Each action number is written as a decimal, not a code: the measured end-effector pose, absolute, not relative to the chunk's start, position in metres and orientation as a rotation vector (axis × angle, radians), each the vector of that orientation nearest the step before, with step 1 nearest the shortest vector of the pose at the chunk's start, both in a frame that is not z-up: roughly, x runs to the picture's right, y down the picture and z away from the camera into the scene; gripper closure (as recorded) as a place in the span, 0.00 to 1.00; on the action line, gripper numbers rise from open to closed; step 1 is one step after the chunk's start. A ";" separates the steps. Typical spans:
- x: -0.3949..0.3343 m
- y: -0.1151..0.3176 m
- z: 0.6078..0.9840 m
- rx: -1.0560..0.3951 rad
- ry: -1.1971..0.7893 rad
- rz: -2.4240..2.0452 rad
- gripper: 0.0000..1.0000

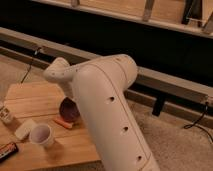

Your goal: Drag the ceramic bowl in a circle

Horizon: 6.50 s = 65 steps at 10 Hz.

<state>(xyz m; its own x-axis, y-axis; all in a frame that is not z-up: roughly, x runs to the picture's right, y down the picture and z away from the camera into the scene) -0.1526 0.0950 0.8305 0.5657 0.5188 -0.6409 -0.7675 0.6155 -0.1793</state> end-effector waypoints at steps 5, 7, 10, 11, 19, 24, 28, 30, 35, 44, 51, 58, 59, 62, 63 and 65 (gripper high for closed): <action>-0.217 0.133 0.797 -0.541 0.470 0.653 1.00; -0.268 0.117 0.802 -0.538 0.384 0.669 1.00; -0.331 0.084 0.817 -0.503 0.294 0.643 1.00; -0.345 0.081 0.824 -0.497 0.286 0.617 1.00; -0.393 0.011 0.883 -0.410 0.311 0.694 1.00; -0.301 -0.034 0.931 -0.362 0.465 0.894 1.00; -0.181 -0.061 0.946 -0.289 0.628 1.019 1.00; -0.136 -0.061 0.939 -0.258 0.691 1.012 1.00; -0.103 0.012 0.868 -0.300 0.683 0.797 1.00; -0.254 0.099 0.798 -0.524 0.309 0.634 1.00; -0.360 0.085 0.820 -0.547 0.194 0.571 1.00; -0.399 -0.002 0.868 -0.449 0.221 0.642 1.00; -0.396 -0.006 0.876 -0.444 0.242 0.652 1.00; -0.360 -0.005 0.916 -0.441 0.360 0.711 1.00; -0.342 -0.006 0.928 -0.435 0.403 0.740 1.00; -0.296 -0.017 0.948 -0.406 0.488 0.808 1.00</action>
<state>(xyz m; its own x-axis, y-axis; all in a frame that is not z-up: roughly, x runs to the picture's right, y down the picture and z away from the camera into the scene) -0.2962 -0.0168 0.9479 0.5926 0.5823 -0.5565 -0.7635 0.6262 -0.1577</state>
